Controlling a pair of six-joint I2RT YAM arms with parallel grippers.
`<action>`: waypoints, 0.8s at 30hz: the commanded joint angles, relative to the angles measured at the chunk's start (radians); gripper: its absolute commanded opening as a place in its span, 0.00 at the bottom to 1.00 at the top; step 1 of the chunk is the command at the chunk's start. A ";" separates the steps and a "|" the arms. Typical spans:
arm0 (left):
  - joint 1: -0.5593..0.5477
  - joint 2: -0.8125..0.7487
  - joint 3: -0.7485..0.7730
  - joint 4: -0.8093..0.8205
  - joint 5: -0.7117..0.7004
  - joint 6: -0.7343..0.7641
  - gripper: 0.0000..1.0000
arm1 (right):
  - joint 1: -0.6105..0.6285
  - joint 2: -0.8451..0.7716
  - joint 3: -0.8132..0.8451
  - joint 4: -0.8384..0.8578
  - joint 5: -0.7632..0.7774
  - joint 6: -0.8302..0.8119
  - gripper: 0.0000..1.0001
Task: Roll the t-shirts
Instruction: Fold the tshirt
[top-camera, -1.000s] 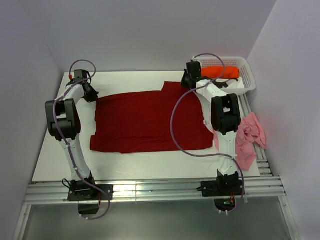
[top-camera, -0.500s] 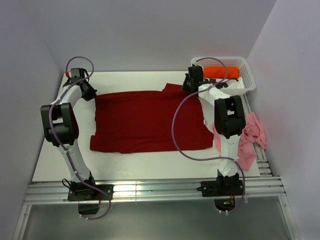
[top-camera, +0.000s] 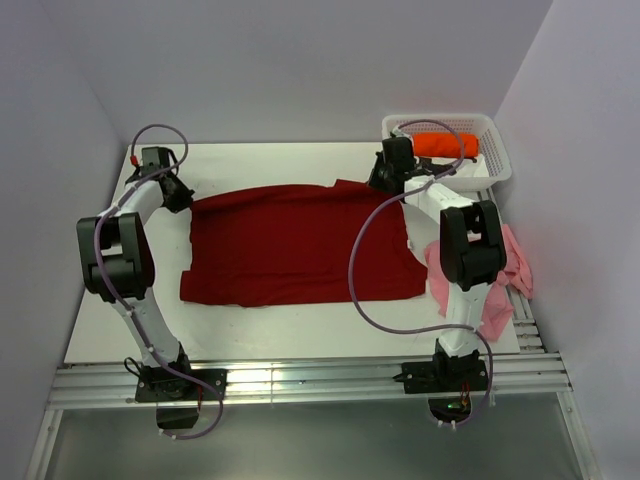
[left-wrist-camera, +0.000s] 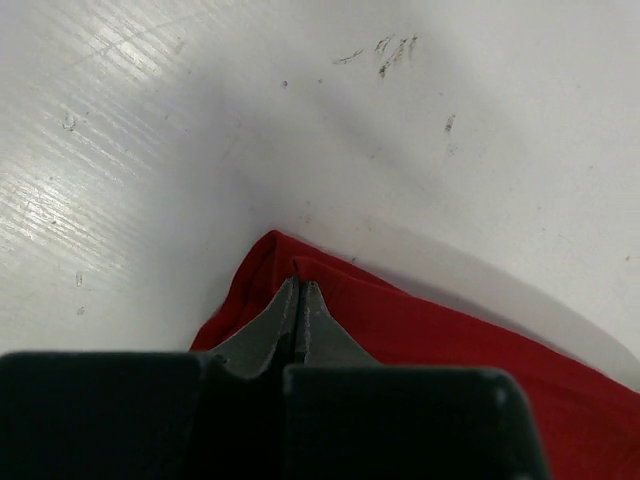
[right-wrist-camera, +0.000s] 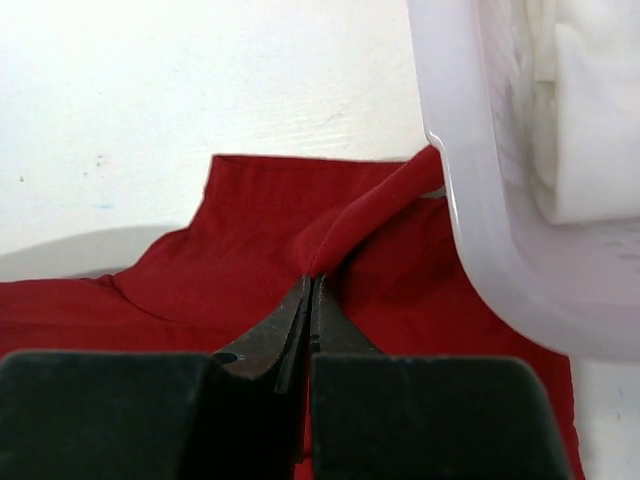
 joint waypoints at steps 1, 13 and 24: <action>0.000 -0.083 -0.011 0.046 -0.017 -0.005 0.00 | 0.003 -0.093 -0.038 0.054 0.019 0.004 0.00; 0.002 -0.155 -0.061 0.018 -0.029 -0.028 0.00 | 0.035 -0.228 -0.158 0.046 0.085 -0.004 0.00; 0.000 -0.252 -0.205 0.040 -0.043 -0.054 0.00 | 0.072 -0.351 -0.308 0.040 0.182 0.022 0.00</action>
